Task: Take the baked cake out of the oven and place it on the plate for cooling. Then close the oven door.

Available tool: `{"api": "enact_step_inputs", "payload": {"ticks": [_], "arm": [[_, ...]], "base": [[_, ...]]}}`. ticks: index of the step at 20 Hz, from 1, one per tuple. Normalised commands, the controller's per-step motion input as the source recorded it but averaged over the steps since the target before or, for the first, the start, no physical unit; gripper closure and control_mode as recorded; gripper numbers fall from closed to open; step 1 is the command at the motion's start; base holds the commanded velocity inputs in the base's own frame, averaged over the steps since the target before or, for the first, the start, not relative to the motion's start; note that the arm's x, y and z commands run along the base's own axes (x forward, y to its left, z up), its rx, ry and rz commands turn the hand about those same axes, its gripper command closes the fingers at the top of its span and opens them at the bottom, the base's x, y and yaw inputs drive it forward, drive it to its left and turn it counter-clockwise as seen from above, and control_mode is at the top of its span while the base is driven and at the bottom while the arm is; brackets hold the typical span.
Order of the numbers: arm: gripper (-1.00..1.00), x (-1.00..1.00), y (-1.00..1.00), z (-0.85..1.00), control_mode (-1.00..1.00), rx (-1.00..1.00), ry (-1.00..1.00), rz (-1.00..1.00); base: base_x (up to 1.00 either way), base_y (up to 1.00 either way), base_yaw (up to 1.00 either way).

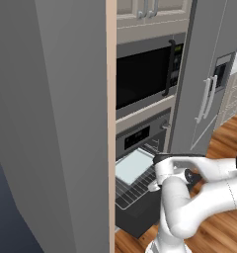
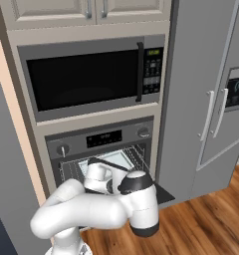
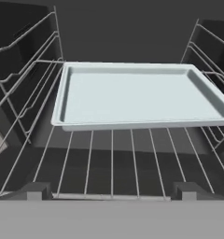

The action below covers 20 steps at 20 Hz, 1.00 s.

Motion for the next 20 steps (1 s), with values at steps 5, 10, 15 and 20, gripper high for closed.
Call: {"api": "enact_step_inputs", "payload": {"ticks": [5, 10, 15, 20], "arm": [[-1.0, 0.19, 0.0, 0.0, -1.0, 0.0, 0.0, 0.0], [-1.0, 0.13, 0.04, 0.0, -1.0, 0.0, 0.03, 0.0], [-1.0, 0.13, 0.08, -0.02, -1.0, 0.0, 0.05, 0.0], [-1.0, 0.14, 0.07, -0.1, -1.0, 0.0, 0.07, 0.0]], "base": [[0.0, 0.0, 0.0], [0.0, 0.0, 0.0], [0.0, 0.0, 0.0], [0.0, 0.0, 0.0]]}}
